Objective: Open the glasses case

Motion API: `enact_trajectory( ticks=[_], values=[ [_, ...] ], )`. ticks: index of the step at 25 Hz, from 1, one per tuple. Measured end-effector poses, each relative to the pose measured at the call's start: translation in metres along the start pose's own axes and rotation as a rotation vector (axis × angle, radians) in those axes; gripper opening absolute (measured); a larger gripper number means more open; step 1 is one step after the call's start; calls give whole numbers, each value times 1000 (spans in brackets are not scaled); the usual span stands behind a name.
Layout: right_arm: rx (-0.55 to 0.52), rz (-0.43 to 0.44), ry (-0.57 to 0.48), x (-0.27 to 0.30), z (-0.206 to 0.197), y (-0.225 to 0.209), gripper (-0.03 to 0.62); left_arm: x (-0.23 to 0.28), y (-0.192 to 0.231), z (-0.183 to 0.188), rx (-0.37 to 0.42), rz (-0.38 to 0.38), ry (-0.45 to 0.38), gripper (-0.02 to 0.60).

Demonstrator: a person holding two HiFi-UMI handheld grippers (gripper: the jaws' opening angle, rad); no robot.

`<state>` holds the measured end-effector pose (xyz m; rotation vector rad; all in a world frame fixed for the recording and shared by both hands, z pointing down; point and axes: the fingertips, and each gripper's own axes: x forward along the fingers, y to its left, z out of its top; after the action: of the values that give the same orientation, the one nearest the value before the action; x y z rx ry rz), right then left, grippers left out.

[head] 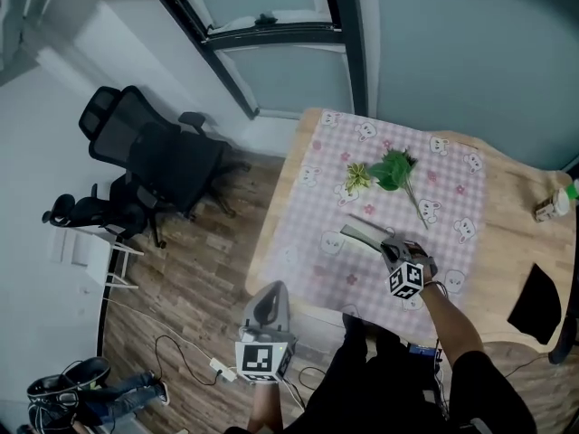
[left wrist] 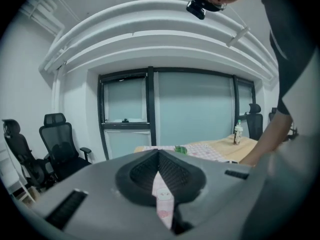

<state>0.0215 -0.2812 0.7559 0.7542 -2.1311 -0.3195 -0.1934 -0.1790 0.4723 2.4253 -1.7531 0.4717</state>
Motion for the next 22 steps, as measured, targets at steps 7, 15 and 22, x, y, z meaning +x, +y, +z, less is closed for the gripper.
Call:
enact_trajectory(
  ticks=[7, 15, 22],
  values=[
    [809, 146, -44, 19, -34, -57, 30, -13, 18, 5, -23, 16, -2, -5],
    [1295, 228, -55, 32, -66, -63, 26, -21, 22, 1, -44, 19, 2, -5],
    [1451, 217, -363, -37, -39, -113, 64, -18, 21, 6, -32, 18, -19, -5]
  ],
)
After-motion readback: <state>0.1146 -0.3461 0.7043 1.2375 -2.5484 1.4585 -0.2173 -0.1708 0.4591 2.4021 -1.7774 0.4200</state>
